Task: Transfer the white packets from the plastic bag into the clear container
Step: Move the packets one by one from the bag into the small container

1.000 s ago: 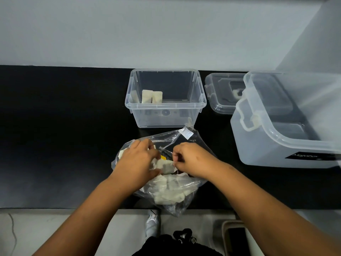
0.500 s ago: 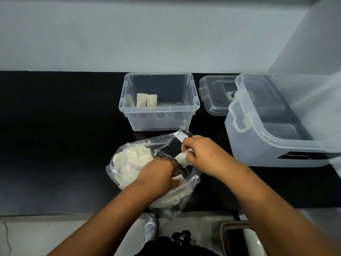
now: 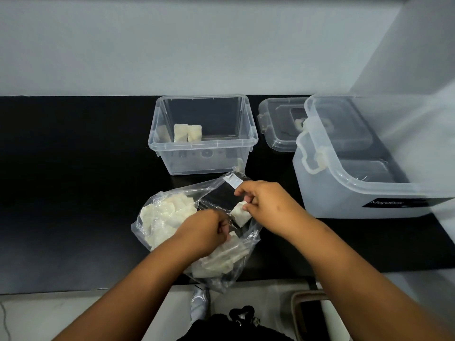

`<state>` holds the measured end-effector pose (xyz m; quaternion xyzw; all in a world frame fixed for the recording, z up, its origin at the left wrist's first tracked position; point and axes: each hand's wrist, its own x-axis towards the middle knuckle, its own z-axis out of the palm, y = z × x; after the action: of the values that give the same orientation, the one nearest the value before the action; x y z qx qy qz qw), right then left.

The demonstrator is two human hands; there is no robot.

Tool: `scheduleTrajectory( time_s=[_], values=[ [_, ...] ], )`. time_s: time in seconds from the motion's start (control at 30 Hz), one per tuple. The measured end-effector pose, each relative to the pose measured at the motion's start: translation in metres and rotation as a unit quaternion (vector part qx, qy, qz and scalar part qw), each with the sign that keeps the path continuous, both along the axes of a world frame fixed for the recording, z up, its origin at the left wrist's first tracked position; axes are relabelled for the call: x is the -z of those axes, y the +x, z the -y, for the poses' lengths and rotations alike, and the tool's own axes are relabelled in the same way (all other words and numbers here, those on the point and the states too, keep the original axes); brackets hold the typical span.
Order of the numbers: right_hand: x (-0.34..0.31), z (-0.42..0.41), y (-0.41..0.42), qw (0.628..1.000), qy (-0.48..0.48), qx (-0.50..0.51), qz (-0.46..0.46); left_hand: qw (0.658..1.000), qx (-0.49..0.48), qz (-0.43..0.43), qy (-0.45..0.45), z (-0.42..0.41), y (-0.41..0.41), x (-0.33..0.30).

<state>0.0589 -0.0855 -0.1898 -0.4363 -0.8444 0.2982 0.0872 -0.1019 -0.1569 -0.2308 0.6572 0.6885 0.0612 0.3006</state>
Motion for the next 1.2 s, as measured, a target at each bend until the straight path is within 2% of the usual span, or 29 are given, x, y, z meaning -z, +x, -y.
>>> scheduleTrajectory(
  time_s=[0.17, 0.3, 0.43, 0.7, 0.87, 1.2],
  values=[
    [-0.001, -0.002, -0.002, 1.000, -0.005, 0.004, 0.003, 0.999, 0.018, -0.032, 0.019, 0.002, 0.006, 0.000],
    [0.000, 0.000, -0.002, 1.000, -0.012, 0.011, 0.006, 1.000, 0.007, -0.023, 0.007, 0.001, 0.006, -0.001],
    [-0.001, -0.001, -0.002, 0.999, -0.023, 0.026, 0.001, 0.998, -0.035, 0.035, -0.025, -0.003, 0.001, -0.003],
    [-0.008, -0.005, 0.001, 0.999, 0.016, 0.031, -0.001, 0.985, -0.107, 0.134, 0.030, -0.006, -0.018, -0.025],
    [-0.013, -0.008, -0.001, 0.998, 0.001, 0.057, -0.014, 0.975, -0.127, 0.179, 0.035, -0.012, -0.027, -0.034],
    [-0.012, -0.010, -0.002, 0.997, -0.026, 0.064, -0.017, 0.985, -0.111, 0.129, 0.002, -0.020, -0.031, -0.024]
  ],
)
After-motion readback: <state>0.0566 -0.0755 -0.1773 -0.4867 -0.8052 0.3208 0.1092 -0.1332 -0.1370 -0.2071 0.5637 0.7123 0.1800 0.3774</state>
